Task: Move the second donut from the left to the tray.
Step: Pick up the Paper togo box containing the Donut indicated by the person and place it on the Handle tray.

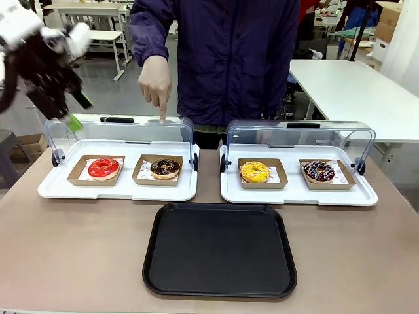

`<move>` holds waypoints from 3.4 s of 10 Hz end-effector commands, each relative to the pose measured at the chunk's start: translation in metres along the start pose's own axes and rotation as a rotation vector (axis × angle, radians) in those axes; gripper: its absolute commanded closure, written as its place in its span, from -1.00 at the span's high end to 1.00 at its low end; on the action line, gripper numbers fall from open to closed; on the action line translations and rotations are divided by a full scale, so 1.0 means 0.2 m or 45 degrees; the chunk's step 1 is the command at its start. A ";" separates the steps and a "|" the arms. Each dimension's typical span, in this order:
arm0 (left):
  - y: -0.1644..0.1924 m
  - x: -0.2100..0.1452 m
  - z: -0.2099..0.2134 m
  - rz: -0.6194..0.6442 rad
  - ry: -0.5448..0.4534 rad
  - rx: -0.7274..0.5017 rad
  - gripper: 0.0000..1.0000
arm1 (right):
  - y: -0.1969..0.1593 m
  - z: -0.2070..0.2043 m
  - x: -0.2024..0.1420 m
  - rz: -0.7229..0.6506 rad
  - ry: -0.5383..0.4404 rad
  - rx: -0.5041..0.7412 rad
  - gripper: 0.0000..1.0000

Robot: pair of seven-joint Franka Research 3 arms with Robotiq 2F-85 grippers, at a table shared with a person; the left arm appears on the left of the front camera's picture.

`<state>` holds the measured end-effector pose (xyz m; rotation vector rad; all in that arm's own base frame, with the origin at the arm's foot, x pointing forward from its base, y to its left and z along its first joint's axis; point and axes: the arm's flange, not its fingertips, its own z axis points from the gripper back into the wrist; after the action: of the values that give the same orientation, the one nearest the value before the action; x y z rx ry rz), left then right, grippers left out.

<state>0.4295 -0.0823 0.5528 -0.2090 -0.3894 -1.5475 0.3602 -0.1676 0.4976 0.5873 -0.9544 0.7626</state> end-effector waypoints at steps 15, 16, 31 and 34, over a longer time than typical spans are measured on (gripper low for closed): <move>0.09 0.12 -0.83 -0.138 0.208 0.118 1.00 | -0.01 -0.01 0.00 0.029 -0.046 -0.003 1.00; 0.14 0.10 -0.88 -0.123 0.219 0.105 1.00 | -0.01 -0.01 0.00 0.029 -0.046 -0.003 1.00; 0.45 -0.06 -1.27 -0.125 0.303 0.063 1.00 | -0.01 -0.01 0.00 0.029 -0.046 -0.003 1.00; 0.47 -0.07 -1.29 -0.125 0.295 0.038 1.00 | -0.01 -0.01 0.00 0.029 -0.046 -0.003 1.00</move>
<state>0.5486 -0.1616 0.3172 0.0105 -0.2556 -1.6432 0.3598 -0.1684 0.4973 0.5884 -0.9550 0.7592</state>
